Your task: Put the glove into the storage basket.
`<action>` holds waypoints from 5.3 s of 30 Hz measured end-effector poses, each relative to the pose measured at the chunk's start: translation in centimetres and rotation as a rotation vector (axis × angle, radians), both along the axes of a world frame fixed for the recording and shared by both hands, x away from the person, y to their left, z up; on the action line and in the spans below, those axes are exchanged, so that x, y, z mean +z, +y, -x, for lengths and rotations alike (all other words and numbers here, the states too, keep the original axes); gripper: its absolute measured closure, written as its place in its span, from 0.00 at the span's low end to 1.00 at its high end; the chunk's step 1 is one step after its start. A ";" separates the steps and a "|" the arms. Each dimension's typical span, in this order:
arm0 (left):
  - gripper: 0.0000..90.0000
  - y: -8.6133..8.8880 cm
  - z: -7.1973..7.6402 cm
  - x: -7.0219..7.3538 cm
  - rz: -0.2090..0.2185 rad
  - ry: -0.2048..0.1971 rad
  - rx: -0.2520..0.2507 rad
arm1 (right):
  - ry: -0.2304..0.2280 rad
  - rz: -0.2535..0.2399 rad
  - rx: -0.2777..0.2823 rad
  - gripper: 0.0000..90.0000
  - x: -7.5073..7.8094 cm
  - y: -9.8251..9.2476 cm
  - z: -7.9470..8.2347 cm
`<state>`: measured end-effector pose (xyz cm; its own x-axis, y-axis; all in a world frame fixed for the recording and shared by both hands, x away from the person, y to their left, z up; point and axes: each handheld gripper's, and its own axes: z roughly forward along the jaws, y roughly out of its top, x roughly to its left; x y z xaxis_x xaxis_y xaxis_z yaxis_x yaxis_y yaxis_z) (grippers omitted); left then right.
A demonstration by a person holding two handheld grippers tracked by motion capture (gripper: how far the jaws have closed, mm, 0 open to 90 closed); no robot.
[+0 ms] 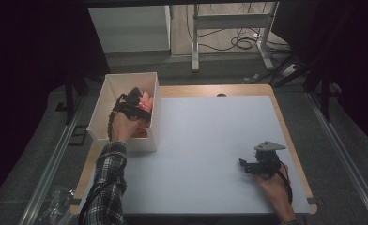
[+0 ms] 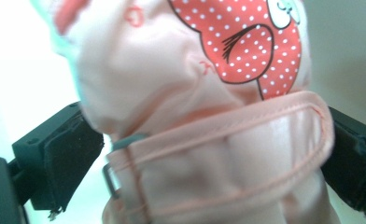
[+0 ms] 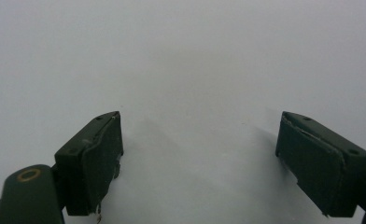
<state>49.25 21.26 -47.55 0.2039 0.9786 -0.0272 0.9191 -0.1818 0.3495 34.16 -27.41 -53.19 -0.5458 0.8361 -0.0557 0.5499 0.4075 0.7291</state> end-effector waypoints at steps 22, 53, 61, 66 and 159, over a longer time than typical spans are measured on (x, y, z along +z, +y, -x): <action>0.03 0.9 3.4 3.1 0.042 -0.191 -0.072 | 0.000 0.000 0.000 0.17 0.0 0.0 0.0; 0.02 1.4 6.9 5.8 0.116 -0.351 -0.173 | -0.001 0.002 -0.001 0.17 0.0 0.0 0.0; 0.02 1.4 7.7 6.3 0.131 -0.370 -0.188 | -0.001 0.003 -0.001 0.17 0.0 0.0 0.0; 0.02 1.3 8.3 6.8 0.144 -0.393 -0.203 | -0.002 0.004 -0.001 0.17 0.0 0.0 0.0; 0.01 -15.3 15.2 1.0 0.317 -0.398 -0.656 | -0.002 0.006 -0.002 0.16 0.0 0.0 0.1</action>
